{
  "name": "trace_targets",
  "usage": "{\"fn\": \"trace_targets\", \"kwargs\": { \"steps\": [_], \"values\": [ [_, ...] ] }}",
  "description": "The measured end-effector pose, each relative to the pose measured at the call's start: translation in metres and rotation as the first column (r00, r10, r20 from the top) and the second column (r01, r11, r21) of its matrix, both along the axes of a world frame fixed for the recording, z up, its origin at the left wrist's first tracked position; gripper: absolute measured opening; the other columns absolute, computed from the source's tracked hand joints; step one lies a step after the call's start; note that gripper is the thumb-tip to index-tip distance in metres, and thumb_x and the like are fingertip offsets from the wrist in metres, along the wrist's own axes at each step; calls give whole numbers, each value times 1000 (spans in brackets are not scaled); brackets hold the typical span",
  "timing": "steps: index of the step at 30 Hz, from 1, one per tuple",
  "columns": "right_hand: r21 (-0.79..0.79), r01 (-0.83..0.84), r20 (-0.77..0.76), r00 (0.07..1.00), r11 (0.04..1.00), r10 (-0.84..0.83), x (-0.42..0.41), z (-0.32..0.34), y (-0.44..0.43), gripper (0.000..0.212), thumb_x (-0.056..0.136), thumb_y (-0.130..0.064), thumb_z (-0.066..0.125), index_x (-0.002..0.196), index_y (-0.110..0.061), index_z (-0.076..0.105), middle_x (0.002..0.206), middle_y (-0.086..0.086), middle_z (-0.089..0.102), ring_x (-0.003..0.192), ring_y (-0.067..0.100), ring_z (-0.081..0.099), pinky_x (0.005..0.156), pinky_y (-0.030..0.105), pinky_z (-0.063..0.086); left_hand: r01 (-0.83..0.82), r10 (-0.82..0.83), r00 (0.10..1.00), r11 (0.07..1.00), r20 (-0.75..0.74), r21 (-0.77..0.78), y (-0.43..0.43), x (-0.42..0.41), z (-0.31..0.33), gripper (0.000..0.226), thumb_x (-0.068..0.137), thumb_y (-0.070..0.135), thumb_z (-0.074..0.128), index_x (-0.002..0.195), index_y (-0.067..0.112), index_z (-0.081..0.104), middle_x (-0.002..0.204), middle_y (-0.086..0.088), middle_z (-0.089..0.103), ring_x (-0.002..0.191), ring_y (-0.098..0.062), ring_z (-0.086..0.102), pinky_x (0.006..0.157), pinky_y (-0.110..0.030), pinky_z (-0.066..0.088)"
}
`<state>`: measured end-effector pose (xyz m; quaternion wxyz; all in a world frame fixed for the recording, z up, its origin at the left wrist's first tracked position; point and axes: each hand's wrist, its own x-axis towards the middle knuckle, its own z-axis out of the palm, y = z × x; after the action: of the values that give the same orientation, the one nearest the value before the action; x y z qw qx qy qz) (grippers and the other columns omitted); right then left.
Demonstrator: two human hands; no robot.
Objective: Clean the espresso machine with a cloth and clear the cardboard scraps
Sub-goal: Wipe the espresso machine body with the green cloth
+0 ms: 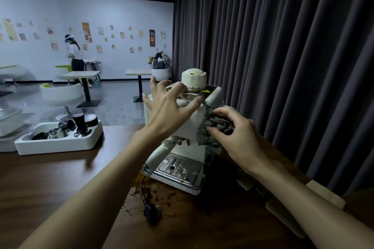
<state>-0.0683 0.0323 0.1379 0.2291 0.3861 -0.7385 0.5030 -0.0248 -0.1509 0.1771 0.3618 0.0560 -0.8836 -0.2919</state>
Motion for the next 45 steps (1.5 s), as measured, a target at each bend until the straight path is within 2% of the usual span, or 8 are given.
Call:
{"fn": "trace_targets", "kwargs": {
  "steps": [7,11,14,18,24,29,36,45],
  "values": [
    [9,23,-201,979,1000,-20,3,8,13,29,79,-8,78,106,-9,70,104,-2,68,101,10,63,90,25,50,154,-147,987,982,-67,113,-11,2,6,44,70,76,57,82,34,62,125,-1,45,119,-22,49,101,-46,47],
    [-24,86,-242,966,996,-90,0,14,22,31,81,-5,75,111,-6,70,114,2,66,111,12,60,99,27,47,74,-75,997,996,22,43,-1,5,-9,44,82,77,50,104,40,61,158,-10,26,141,-38,38,110,-52,41],
    [-14,150,-228,962,989,-149,-4,13,19,31,82,-5,73,112,-7,69,124,4,55,111,13,55,102,14,39,86,-84,996,995,-31,57,-1,6,-12,29,91,64,54,104,38,57,160,-18,28,154,-25,13,109,-40,33],
    [28,209,-254,947,978,-195,-8,8,7,32,79,-2,74,111,-6,70,113,3,46,102,21,54,94,8,36,130,-128,991,989,-37,69,-15,0,-8,38,84,68,49,98,34,59,150,-19,43,151,-25,23,109,-39,33],
    [23,315,-385,879,949,-282,-9,1,-13,35,79,-6,71,113,-11,70,112,5,58,111,29,49,97,42,43,202,-203,979,978,5,58,-36,-4,-9,33,88,69,48,97,38,57,138,-15,48,141,-34,37,107,-60,40],
    [-29,337,-321,888,941,-328,-6,-9,-23,38,81,-3,72,119,-7,66,123,15,49,116,30,47,101,32,39,241,-243,969,969,45,48,-43,-2,-5,37,88,70,48,97,37,61,134,-18,49,140,-38,36,106,-62,40],
    [147,447,-288,873,882,-394,19,-18,-42,79,91,-55,50,143,3,38,142,21,29,132,31,27,109,32,24,232,-234,971,971,41,64,-40,-1,-3,33,85,72,47,94,44,62,142,-18,51,150,-30,26,114,-55,34],
    [55,459,-365,836,887,-410,6,-18,-34,61,80,2,71,137,3,49,131,22,42,124,34,43,108,31,34,204,-206,977,978,62,43,-35,9,-5,47,95,61,41,129,33,60,153,-3,48,153,-11,18,109,-32,27]
  ]
}}
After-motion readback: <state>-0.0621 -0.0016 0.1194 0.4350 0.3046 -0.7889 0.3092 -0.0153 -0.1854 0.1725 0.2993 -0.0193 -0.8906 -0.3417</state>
